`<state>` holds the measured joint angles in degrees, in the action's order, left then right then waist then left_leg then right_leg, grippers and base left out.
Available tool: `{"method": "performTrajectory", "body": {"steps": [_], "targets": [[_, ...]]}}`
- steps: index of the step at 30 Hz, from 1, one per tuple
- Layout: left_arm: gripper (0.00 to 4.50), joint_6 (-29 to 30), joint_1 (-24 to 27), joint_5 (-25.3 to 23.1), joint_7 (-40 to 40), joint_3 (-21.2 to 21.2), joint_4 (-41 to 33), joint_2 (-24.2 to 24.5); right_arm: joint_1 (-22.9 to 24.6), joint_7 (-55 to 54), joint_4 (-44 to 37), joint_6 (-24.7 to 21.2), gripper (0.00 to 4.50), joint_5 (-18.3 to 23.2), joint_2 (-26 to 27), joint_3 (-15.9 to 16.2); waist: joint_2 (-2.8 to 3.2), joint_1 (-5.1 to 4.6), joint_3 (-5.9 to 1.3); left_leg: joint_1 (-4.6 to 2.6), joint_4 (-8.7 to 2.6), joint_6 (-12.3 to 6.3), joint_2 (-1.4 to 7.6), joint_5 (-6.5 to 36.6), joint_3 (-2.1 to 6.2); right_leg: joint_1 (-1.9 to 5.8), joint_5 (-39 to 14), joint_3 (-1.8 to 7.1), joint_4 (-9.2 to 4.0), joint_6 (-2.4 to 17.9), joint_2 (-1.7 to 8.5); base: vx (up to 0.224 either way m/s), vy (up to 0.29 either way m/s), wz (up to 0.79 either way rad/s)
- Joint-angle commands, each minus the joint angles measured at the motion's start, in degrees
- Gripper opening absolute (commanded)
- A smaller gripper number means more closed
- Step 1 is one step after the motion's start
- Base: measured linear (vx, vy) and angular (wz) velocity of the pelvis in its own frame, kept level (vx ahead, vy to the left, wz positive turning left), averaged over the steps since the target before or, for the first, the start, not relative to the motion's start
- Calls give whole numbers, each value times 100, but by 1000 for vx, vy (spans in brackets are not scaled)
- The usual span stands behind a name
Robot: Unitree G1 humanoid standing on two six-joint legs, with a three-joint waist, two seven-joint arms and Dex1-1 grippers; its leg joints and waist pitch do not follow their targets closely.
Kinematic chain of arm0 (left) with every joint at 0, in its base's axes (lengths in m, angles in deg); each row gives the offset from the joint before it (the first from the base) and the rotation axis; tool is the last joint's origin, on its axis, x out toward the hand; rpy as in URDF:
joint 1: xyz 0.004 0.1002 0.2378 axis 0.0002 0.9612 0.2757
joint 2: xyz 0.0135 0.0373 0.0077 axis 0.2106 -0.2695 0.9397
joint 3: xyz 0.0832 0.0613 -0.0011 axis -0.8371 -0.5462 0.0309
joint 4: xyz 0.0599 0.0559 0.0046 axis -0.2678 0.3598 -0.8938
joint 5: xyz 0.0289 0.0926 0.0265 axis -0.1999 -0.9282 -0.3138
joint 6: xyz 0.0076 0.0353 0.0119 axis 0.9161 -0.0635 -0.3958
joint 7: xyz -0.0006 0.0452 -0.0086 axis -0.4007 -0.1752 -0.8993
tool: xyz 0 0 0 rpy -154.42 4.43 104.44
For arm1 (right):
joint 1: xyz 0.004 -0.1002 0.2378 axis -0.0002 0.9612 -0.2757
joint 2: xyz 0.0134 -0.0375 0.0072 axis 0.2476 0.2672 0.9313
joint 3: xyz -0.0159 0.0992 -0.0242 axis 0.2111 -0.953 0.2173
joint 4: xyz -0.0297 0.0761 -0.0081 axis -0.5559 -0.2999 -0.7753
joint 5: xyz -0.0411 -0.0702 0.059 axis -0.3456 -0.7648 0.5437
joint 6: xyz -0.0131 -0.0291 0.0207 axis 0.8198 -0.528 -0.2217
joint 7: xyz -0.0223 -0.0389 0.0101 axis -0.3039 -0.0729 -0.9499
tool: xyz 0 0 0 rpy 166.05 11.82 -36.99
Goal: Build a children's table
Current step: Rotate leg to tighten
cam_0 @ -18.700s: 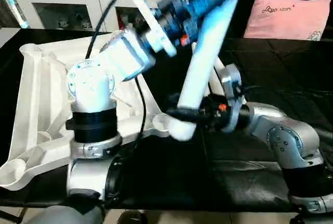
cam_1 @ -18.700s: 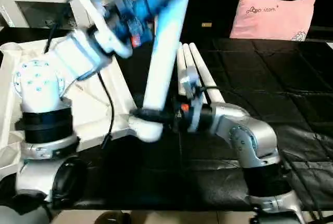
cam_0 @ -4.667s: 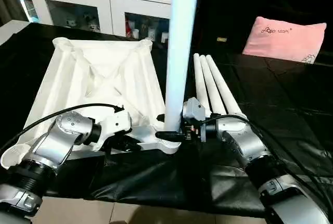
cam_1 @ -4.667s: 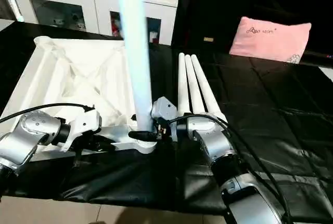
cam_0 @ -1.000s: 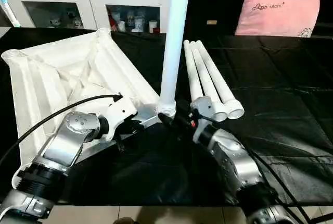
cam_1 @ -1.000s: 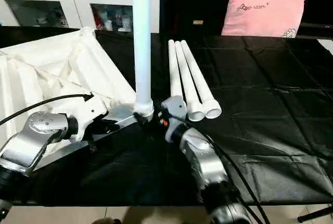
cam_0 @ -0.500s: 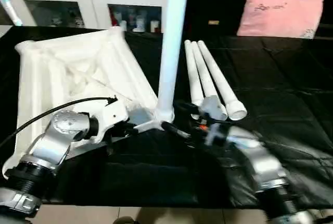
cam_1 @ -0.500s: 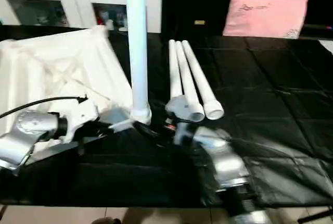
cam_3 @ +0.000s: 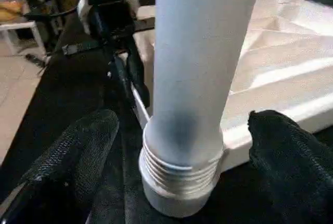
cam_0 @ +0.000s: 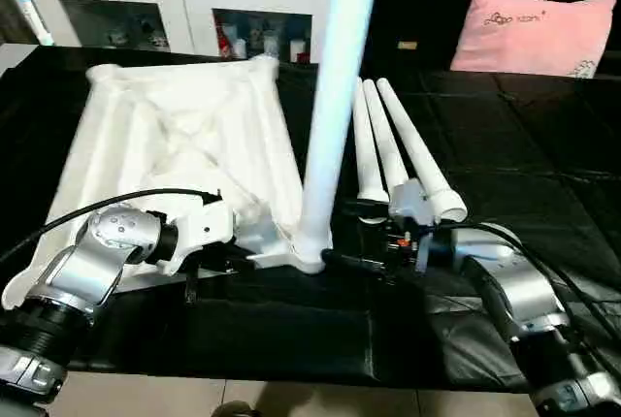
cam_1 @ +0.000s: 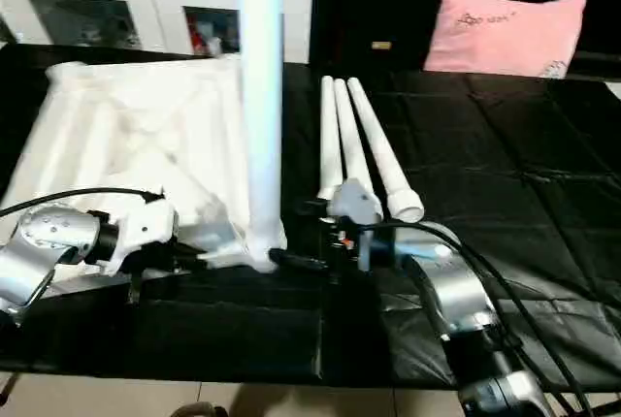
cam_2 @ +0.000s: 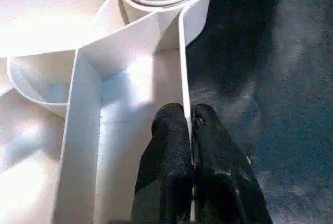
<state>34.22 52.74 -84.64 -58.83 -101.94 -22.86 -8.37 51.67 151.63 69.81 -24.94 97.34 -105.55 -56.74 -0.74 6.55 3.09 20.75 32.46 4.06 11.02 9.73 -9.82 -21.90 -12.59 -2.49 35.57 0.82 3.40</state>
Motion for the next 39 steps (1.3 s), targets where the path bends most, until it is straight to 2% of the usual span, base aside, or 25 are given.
{"method": "performTrajectory", "body": {"steps": [1,3,5,8,9,12,15,22,29,33,37,39], "targets": [[0,-51,40,-133,-290,-322,-56,23,-188,254,294,124,438,-128,61,137,13,-9,-361,-54,-316,-154,214,910,28,232,-162,236,-333,1308,430,0,0,0],[0,-42,33,-140,-330,-332,-72,20,-302,325,501,196,438,-192,105,189,21,-1,-359,-58,-311,-147,221,941,27,222,-262,241,-337,1313,443,0,0,0],[0,-38,33,-139,-355,-342,-95,27,-404,401,679,242,404,-233,138,238,5,5,-363,-52,-308,-150,217,900,27,227,-261,237,-329,1323,436,0,0,0],[0,-32,35,-130,-407,-354,-140,32,-540,551,912,251,396,-213,167,273,-2,4,-366,-50,-306,-156,223,886,32,226,-267,233,-314,1323,439,0,0,0],[0,-28,38,-122,-440,-363,-169,36,-599,621,1018,259,360,-202,175,280,0,6,-364,-53,-302,-159,224,893,27,220,-282,232,-317,1326,438,0,0,0],[0,-26,36,-135,-513,-397,-208,30,-716,827,1272,310,356,-218,191,285,-9,12,-373,-54,-291,-190,223,814,20,221,-190,233,-306,1342,438,0,0,0],[0,-31,31,-145,-542,-419,-213,29,-762,912,1389,341,321,-225,193,287,-11,23,-385,-47,-282,-223,224,744,22,226,-63,223,-285,1370,432,0,0,0],[0,-21,30,-149,-583,-430,-201,17,-805,1075,1586,341,264,-231,184,310,-15,33,-377,-59,-299,-142,230,947,27,217,-346,224,-313,1322,434,0,0,0],[0,74,11,-199,-567,-405,-132,-7,-719,1163,1616,320,258,-230,245,352,-8,41,-399,-68,-291,-118,227,938,27,218,-109,221,-291,1364,423,0,0,0],[0,480,63,-98,-321,-256,-201,-58,-489,908,1470,140,257,-147,370,276,-6,44,-396,-67,-293,-115,228,964,25,220,-122,221,-294,1385,426,0,0,0],[0,888,95,18,17,-54,-345,-173,-385,315,1486,-31,245,-226,517,179,-14,25,-362,-69,-324,-37,227,1154,30,201,-473,227,-329,1343,433,0,0,0],[0,1378,91,98,526,186,-503,-383,-325,-476,1602,-242,245,-336,776,62,-28,-27,-309,-103,-375,131,224,1624,50,181,-1375,246,-412,1220,460,0,0,0]]}}
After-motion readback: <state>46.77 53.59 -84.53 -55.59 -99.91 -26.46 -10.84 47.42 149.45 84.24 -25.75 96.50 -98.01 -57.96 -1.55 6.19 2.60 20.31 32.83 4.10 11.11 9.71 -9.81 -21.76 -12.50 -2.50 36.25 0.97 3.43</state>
